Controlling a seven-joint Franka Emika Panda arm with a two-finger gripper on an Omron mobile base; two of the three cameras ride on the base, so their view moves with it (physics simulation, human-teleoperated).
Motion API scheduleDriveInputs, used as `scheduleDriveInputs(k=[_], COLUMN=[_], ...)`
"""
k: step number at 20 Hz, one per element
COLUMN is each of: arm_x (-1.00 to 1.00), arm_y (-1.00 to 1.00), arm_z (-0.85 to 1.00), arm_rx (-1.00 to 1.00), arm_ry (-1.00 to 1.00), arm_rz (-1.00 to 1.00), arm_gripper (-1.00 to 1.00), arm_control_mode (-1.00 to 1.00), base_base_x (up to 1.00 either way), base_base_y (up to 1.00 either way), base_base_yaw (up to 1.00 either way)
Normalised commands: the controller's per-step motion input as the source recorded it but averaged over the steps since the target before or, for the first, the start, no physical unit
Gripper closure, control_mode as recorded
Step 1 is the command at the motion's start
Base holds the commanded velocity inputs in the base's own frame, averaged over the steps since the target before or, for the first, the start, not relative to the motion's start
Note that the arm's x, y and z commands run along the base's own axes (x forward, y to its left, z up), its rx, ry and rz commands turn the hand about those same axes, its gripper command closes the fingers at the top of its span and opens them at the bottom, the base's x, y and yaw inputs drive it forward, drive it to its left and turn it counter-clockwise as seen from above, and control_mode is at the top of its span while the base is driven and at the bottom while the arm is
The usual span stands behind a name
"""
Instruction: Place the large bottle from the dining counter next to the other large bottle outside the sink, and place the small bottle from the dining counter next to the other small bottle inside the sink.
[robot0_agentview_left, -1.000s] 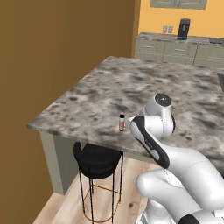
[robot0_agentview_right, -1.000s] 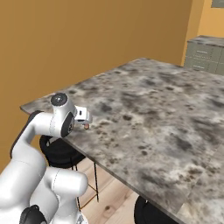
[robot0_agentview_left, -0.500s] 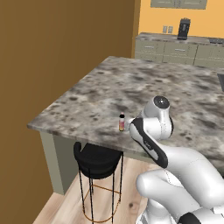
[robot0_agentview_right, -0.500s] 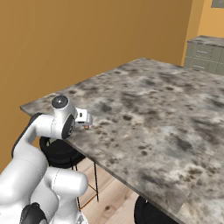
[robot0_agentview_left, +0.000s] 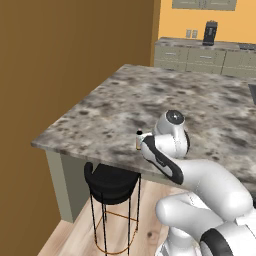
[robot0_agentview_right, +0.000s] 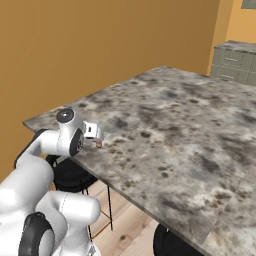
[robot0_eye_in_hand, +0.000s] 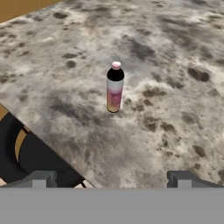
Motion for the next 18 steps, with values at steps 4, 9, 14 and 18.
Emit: scheduleDriveInputs(k=[4, 9, 14, 18], arm_x=[0.27, 0.19, 0.13, 0.14], arm_y=[0.03, 0.0, 0.04, 0.04], arm_z=[0.0, 0.0, 0.0, 0.0], arm_rx=[0.0, 0.0, 0.0, 0.0], arm_ry=[0.0, 0.0, 0.0, 0.0], arm_rz=[-0.02, 0.0, 0.0, 0.0], arm_gripper=[-1.0, -1.0, -1.0, -1.0], arm_control_mode=[-1.0, -1.0, -1.0, -1.0], base_base_x=[0.0, 0.0, 0.0, 0.0], base_base_y=[0.0, 0.0, 0.0, 0.0], base_base_yaw=[0.0, 0.0, 0.0, 0.0])
